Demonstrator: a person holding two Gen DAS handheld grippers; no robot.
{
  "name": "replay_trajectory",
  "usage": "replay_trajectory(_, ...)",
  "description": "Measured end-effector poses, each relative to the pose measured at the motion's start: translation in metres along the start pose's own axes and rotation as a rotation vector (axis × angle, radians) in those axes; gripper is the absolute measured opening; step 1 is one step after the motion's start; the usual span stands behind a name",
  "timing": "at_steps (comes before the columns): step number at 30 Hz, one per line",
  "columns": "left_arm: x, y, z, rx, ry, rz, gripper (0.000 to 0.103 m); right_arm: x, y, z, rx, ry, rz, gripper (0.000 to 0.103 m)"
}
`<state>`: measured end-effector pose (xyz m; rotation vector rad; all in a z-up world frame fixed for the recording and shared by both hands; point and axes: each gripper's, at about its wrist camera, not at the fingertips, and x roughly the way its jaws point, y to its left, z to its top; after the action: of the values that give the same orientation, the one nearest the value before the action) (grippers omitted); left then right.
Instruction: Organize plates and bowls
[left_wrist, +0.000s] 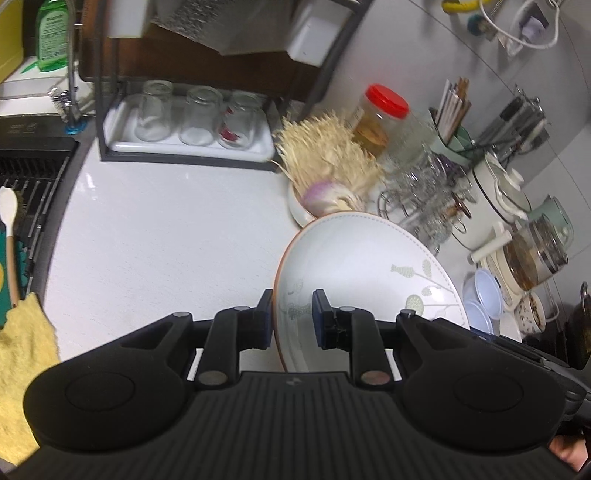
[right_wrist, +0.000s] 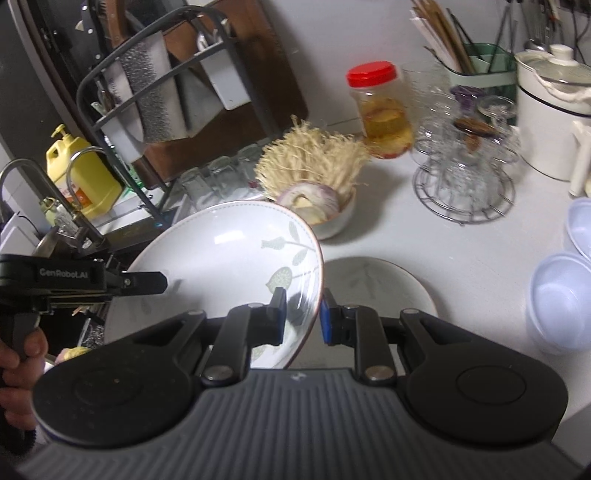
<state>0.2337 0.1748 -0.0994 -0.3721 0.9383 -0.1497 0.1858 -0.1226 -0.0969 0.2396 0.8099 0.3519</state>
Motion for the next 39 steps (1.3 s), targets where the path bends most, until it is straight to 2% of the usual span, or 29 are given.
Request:
replay_trajectory(14, 0.048, -0.054, -0.011, 0.073, 0.072, -0.065, 0.024, -0.019, -0.051, -0.011, 0.066, -0.005, -0.105, 0.022)
replay_trajectory(25, 0.095, -0.063, -0.018, 0.109, 0.157, -0.036, 0.025, -0.004, -0.072, -0.018, 0.095, 0.039, -0.163, 0.022)
replay_trajectory(31, 0.114, -0.056, -0.022, 0.09, 0.187, 0.002, 0.025, 0.012, -0.075, -0.023, 0.085, 0.069, -0.174, 0.022)
replay_trajectory(39, 0.13, -0.062, -0.024, 0.132, 0.215, 0.03, 0.025, 0.027, -0.085, -0.026, 0.082, 0.104, -0.188, 0.022)
